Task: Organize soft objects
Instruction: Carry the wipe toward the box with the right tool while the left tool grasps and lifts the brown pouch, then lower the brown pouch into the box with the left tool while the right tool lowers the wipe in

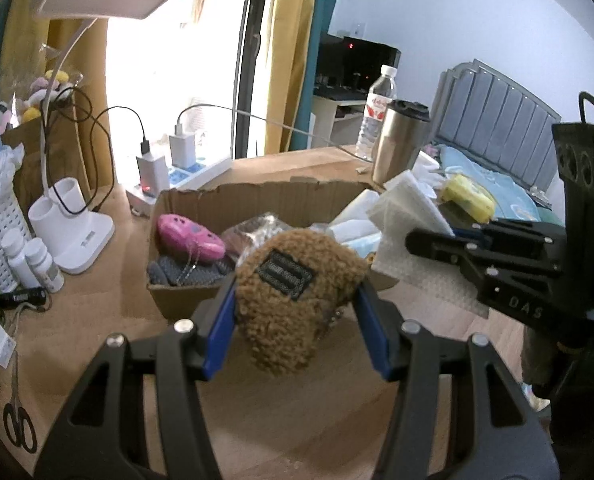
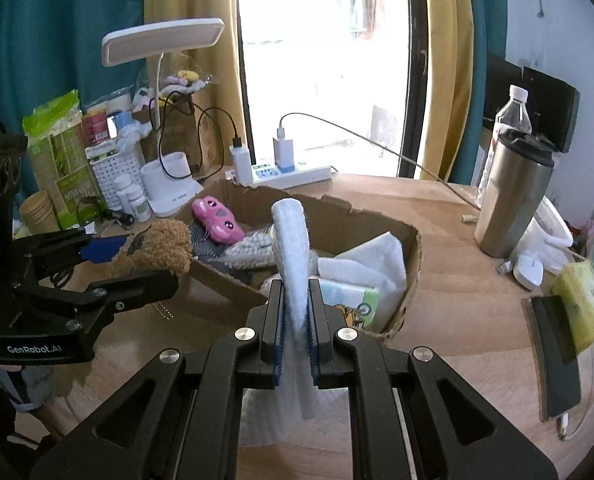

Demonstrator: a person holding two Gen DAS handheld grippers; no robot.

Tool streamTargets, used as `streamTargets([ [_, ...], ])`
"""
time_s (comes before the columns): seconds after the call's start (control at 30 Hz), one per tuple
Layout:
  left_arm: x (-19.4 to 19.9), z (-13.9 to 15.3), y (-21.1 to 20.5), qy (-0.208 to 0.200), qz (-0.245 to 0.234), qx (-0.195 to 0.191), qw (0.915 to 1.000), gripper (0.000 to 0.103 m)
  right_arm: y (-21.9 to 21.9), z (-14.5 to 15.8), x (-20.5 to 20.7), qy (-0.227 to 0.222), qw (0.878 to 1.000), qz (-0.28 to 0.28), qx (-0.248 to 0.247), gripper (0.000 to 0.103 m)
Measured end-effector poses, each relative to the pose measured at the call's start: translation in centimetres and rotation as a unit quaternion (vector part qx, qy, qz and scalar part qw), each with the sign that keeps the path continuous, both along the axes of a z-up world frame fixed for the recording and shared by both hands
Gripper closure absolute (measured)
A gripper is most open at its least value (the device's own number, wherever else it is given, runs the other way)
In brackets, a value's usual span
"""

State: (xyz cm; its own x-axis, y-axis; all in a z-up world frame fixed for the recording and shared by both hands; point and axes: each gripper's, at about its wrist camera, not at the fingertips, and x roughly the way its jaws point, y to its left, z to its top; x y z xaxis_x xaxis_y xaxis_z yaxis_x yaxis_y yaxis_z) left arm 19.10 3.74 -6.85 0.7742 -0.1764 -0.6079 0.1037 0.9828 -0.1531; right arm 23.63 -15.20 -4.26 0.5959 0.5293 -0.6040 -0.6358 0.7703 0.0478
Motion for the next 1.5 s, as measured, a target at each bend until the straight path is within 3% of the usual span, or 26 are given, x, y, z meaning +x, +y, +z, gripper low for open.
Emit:
streamTargets([
  [0.6,3.8,1.0,-1.4,-0.002,-0.008,0.022,0.9997,0.045,-1.6,1.1,3.3,-0.009,0.999,-0.014,0.028,0.092],
  [1.5,10.1,-3.2,-4.2,0.05,-0.049,0.017,0.9974,0.042,-2.6,-0.9,8.1,0.015,0.999,-0.036,0.034,0.092],
])
